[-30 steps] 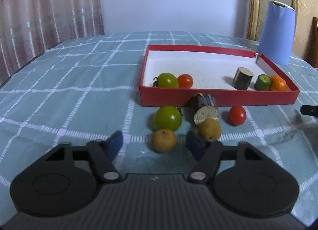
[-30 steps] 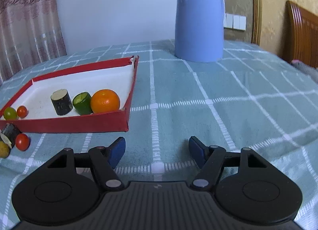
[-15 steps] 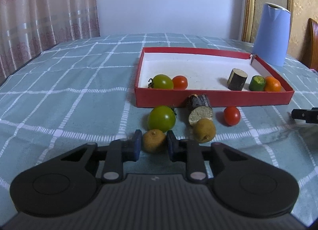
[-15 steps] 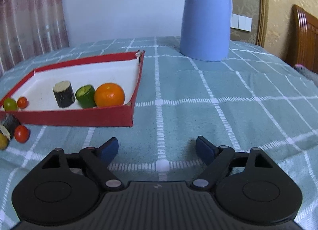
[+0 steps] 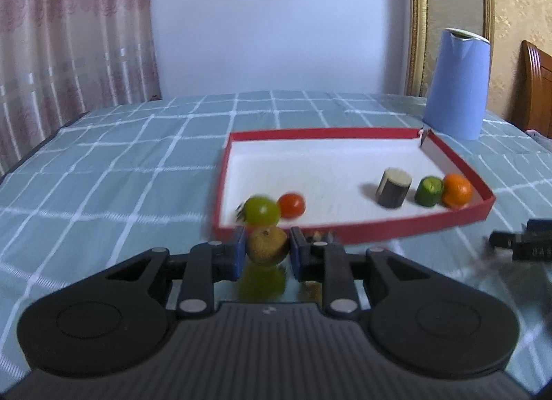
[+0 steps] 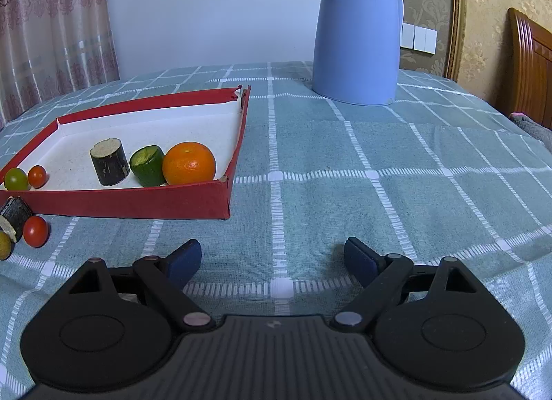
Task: Organize fruits
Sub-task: 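Carry the brown fruit into the tray and open the left gripper, then move the right gripper to the red cherry tomato and grasp it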
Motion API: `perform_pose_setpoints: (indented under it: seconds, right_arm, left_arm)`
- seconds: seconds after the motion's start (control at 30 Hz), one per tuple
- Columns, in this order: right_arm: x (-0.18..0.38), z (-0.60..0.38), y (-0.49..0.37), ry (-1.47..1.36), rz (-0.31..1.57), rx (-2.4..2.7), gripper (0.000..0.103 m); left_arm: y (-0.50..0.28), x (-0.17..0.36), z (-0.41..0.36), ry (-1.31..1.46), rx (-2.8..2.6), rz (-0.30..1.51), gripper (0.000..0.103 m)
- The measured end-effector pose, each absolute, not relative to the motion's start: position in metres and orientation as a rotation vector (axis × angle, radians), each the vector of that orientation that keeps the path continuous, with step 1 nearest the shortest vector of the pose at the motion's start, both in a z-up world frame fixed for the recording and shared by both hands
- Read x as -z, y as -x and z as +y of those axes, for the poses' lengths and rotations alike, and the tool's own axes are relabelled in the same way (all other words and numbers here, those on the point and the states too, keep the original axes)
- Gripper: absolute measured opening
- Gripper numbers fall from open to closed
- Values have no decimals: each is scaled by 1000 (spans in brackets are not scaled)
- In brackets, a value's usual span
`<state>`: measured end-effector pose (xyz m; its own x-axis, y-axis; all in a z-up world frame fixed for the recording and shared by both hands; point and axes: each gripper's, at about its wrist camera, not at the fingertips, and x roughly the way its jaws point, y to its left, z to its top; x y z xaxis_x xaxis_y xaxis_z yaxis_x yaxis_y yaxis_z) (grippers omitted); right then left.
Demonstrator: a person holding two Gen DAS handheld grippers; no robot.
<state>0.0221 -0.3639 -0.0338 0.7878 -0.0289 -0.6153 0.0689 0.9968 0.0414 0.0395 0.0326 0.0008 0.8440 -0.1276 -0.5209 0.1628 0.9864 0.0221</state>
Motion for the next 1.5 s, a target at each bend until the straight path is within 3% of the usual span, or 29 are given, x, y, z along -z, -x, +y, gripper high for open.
perform_pose_setpoints:
  seconds: [0.47, 0.73, 0.8, 0.87, 1.1, 1.17, 1.5]
  right_arm:
    - [34, -364, -22, -63, 662, 53, 90]
    - [34, -364, -22, -64, 662, 50, 91]
    - [34, -364, -22, -64, 662, 50, 91]
    - [34, -364, -22, -64, 662, 50, 92]
    - [34, -364, -22, -67, 662, 47, 92]
    - [34, -364, -22, -66, 662, 47, 92]
    - [27, -350, -9, -48, 596, -37, 92]
  left_arm:
    - [-133, 14, -25, -116, 168, 596, 24]
    - [-140, 24, -32, -149, 166, 613, 24]
    - [-139, 24, -32, -152, 161, 609, 27]
    - [-137, 23, -31, -148, 161, 608, 38]
    - [-103, 10, -14, -105, 170, 571, 42]
    - [-86, 7, -3, -79, 173, 556, 50]
    - [-11, 21, 55, 5, 168, 603, 60]
